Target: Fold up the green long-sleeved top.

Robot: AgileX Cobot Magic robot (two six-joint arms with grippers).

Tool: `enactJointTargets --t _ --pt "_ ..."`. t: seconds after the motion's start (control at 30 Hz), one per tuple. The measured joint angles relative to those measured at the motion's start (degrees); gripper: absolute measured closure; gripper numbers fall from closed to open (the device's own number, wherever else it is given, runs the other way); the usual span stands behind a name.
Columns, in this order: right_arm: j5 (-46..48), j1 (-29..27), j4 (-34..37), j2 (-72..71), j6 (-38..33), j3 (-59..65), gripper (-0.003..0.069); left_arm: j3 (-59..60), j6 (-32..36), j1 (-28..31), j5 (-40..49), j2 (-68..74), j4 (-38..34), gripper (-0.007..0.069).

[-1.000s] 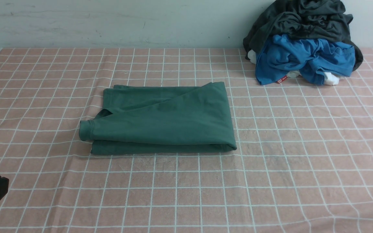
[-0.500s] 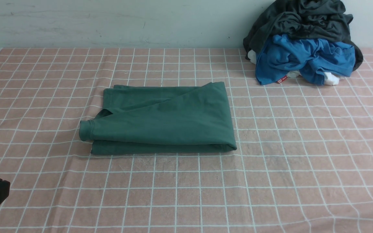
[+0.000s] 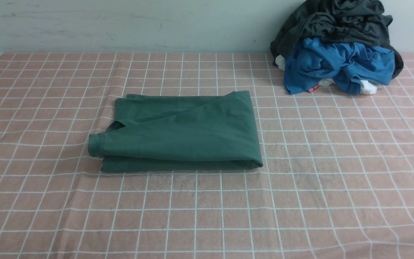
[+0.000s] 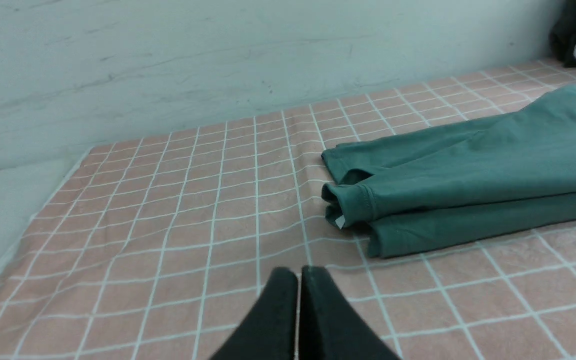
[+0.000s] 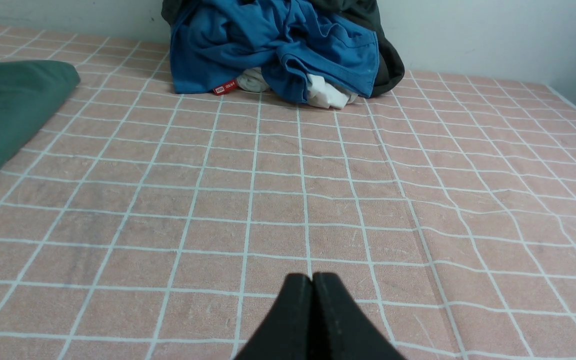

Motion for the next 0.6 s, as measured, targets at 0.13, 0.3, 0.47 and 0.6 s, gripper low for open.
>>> enactJointTargets --t 0.13,0.3,0.47,0.6 --pt "0.0 0.0 0.0 0.0 0.0 0.0 0.0671 0.41 -0.53 0.53 4.06 -0.01 0.0 0.0628" --pt "0.0 0.0 0.0 0.0 0.0 0.0 0.0671 0.06 -5.85 0.53 10.78 -0.01 0.87 0.0628" --pt "0.0 0.0 0.0 0.0 0.0 0.0 0.0671 -0.04 -7.54 0.53 11.42 -0.01 1.36 0.0628" --pt "0.0 0.0 0.0 0.0 0.0 0.0 0.0671 -0.04 -7.65 0.53 11.48 -0.01 1.42 0.0628"
